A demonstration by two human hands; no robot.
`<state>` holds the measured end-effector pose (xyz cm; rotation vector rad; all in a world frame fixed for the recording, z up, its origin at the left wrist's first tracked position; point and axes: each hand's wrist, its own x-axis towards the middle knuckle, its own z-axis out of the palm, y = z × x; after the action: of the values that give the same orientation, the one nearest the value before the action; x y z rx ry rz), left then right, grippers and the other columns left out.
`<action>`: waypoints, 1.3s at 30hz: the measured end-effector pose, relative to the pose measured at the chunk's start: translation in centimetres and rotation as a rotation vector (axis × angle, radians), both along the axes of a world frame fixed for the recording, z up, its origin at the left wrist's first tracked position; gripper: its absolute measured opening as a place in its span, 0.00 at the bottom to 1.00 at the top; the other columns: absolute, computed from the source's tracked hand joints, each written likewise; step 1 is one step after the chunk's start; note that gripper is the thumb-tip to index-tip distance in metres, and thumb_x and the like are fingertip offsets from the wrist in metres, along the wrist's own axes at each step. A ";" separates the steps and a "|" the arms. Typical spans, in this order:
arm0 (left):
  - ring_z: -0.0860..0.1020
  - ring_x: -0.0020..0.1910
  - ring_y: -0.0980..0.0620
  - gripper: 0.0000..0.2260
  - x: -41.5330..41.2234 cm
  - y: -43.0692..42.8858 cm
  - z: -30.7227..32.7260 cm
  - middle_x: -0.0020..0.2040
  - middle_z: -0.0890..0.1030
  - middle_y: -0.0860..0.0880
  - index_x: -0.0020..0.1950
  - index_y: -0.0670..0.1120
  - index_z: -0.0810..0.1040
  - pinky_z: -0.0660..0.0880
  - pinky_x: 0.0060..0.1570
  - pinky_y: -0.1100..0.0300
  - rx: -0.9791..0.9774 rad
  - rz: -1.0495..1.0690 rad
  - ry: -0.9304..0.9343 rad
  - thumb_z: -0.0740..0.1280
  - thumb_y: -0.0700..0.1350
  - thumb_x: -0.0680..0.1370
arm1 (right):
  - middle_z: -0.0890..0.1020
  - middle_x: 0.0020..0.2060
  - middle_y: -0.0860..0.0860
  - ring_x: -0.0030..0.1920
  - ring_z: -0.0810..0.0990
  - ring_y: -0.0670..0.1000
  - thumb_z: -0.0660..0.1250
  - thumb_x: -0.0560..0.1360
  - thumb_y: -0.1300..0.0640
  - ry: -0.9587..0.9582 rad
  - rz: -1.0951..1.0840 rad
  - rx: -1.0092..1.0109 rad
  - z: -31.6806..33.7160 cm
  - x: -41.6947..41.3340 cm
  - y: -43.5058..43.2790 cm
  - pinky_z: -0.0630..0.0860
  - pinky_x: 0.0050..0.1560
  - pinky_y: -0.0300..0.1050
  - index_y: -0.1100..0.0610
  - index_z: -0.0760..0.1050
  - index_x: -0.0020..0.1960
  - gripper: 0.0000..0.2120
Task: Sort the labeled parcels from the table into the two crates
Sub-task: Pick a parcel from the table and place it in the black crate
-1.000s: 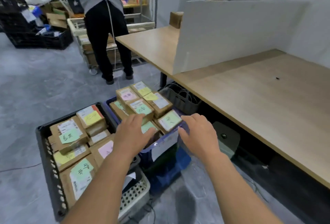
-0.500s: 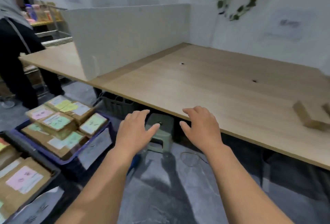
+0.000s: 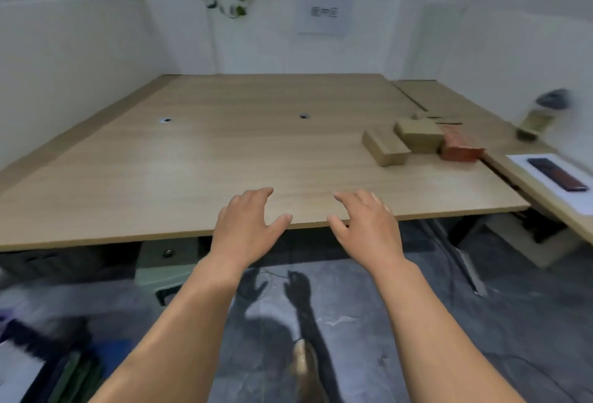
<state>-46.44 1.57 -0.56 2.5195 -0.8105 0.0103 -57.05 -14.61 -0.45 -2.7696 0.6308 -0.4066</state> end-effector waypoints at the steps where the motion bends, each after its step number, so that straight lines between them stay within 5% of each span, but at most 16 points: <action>1: 0.66 0.70 0.48 0.28 0.5 -1.6 -0.2 0.71 0.69 0.50 0.74 0.50 0.63 0.63 0.68 0.52 -0.003 -0.028 0.004 0.62 0.59 0.78 | 0.74 0.63 0.51 0.65 0.69 0.53 0.61 0.80 0.50 0.003 -0.030 -0.006 -0.2 0.1 -1.3 0.63 0.65 0.46 0.52 0.68 0.72 0.21; 19: 0.66 0.68 0.49 0.27 16.8 -28.6 -0.3 0.69 0.71 0.51 0.73 0.50 0.66 0.60 0.66 0.55 -0.065 -0.169 0.053 0.65 0.58 0.77 | 0.75 0.64 0.51 0.65 0.69 0.53 0.61 0.79 0.50 0.037 -0.220 -0.057 0.8 15.3 -25.7 0.62 0.65 0.46 0.51 0.68 0.72 0.22; 28: 0.64 0.70 0.49 0.28 18.4 -37.3 -1.9 0.71 0.69 0.50 0.75 0.49 0.63 0.62 0.68 0.55 0.014 -0.249 0.076 0.61 0.60 0.78 | 0.75 0.61 0.52 0.63 0.70 0.54 0.62 0.79 0.49 0.090 -0.277 -0.035 -1.1 16.2 -34.4 0.64 0.63 0.47 0.52 0.69 0.72 0.22; 39: 0.63 0.70 0.50 0.28 15.9 -50.0 -4.5 0.71 0.68 0.50 0.75 0.50 0.61 0.62 0.67 0.57 0.041 -0.096 0.133 0.61 0.60 0.78 | 0.76 0.61 0.52 0.63 0.72 0.53 0.62 0.79 0.49 0.104 -0.090 0.016 -3.6 16.4 -49.0 0.68 0.63 0.48 0.52 0.71 0.70 0.21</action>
<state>-30.57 -48.39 -5.07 2.4859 -0.8843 -0.2065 -40.63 -63.61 -4.07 -2.7685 0.7825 -0.2753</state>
